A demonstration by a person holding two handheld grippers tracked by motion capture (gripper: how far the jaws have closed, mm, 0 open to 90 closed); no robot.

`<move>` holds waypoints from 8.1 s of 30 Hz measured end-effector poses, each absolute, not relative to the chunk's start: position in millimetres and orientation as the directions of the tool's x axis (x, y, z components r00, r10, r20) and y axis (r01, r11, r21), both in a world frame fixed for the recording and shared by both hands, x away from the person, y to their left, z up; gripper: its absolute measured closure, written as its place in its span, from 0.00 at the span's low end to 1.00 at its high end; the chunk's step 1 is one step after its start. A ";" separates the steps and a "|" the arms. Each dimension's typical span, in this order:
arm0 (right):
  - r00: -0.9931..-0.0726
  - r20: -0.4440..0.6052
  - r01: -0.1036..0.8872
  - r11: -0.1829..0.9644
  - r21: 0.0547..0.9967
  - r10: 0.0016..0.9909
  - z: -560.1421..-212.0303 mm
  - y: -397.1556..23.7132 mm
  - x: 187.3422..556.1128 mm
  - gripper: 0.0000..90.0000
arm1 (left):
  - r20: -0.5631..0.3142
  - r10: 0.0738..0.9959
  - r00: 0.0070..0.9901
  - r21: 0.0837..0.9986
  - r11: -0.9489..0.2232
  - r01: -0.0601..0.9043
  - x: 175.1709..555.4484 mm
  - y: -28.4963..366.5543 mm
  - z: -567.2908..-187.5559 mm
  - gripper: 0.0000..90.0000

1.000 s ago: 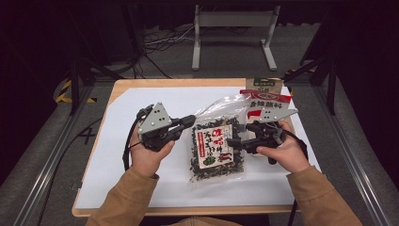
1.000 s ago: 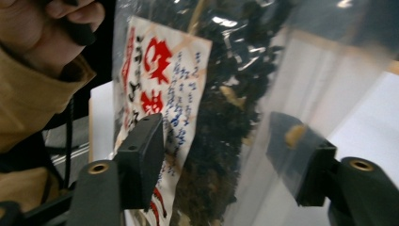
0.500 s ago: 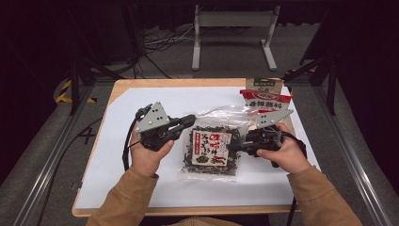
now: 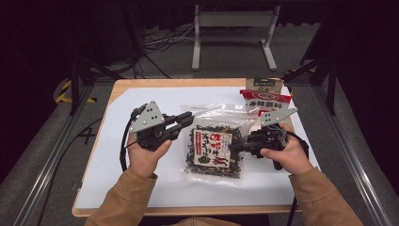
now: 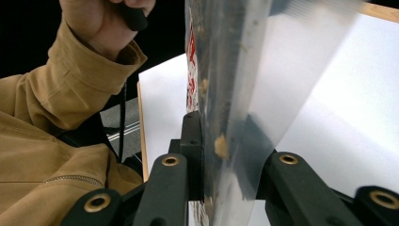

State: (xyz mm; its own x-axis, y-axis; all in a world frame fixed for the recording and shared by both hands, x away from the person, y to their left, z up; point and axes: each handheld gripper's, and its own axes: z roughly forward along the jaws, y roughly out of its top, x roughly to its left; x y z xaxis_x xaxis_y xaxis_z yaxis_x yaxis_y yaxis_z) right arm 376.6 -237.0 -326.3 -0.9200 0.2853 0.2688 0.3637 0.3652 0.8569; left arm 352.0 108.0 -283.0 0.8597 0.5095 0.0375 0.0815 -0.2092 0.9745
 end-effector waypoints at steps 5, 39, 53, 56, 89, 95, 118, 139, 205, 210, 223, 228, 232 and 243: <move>-0.917 0.263 0.361 0.347 0.866 0.300 -320.3 -244.6 373.2 0.84 | 0.034 0.524 0.851 0.972 -0.214 0.092 349.3 111.9 -282.5 0.74; -0.864 0.101 0.266 0.276 0.924 0.493 -256.6 -314.4 362.2 0.83 | -0.033 0.573 0.819 0.939 -0.264 0.223 361.5 139.4 -312.4 0.60; -0.827 0.049 0.232 0.260 0.937 0.561 -245.0 -333.0 364.5 0.84 | -0.043 0.582 0.812 0.933 -0.268 0.241 363.0 145.7 -318.2 0.59; -0.815 0.022 0.215 0.267 0.940 0.578 -243.7 -336.1 364.5 0.84 | -0.040 0.582 0.812 0.931 -0.274 0.242 363.4 146.4 -318.8 0.58; -0.692 -0.129 0.168 0.332 0.928 0.711 -269.5 -364.2 378.8 0.83 | -0.050 0.587 0.808 0.928 -0.271 0.255 363.7 149.1 -321.4 0.58; -0.681 -0.105 0.191 0.315 0.930 0.725 -277.5 -371.0 385.4 0.83 | -0.051 0.588 0.808 0.927 -0.272 0.256 363.2 148.7 -321.6 0.58; -0.666 -0.072 0.278 0.337 0.900 0.742 -306.8 -368.4 395.1 0.84 | -0.051 0.587 0.808 0.925 -0.276 0.260 364.8 149.8 -323.1 0.57; -0.633 0.015 0.359 0.277 0.891 0.774 -339.0 -375.9 394.5 0.84 | -0.059 0.582 0.811 0.921 -0.282 0.269 365.6 148.7 -324.4 0.56; -0.704 -0.022 0.282 0.308 0.909 0.710 -386.1 -336.0 299.6 0.37 | -0.065 0.574 0.816 0.921 -0.280 0.270 313.3 220.9 -363.9 0.49; -0.747 -0.027 0.269 0.339 0.901 0.664 -393.7 -324.5 304.7 0.36 | -0.072 0.568 0.820 0.917 -0.286 0.278 311.8 221.5 -370.4 0.48; -0.770 -0.012 0.306 0.385 0.871 0.638 -419.5 -315.1 318.9 0.33 | -0.100 0.572 0.814 0.911 -0.276 0.306 312.5 224.4 -381.9 0.48; -0.763 -0.023 0.321 0.409 0.854 0.646 -430.5 -312.3 321.4 0.32 | -0.116 0.588 0.800 0.903 -0.273 0.332 315.5 225.7 -390.1 0.48; -0.758 -0.015 0.334 0.407 0.850 0.653 -436.8 -310.8 322.0 0.31 | -0.122 0.594 0.795 0.903 -0.266 0.337 316.0 227.7 -391.2 0.47; -0.742 -0.024 0.282 0.344 0.895 0.670 -432.1 -312.0 320.7 0.31 | -0.121 0.606 0.786 0.898 -0.272 0.347 317.2 227.8 -394.6 0.47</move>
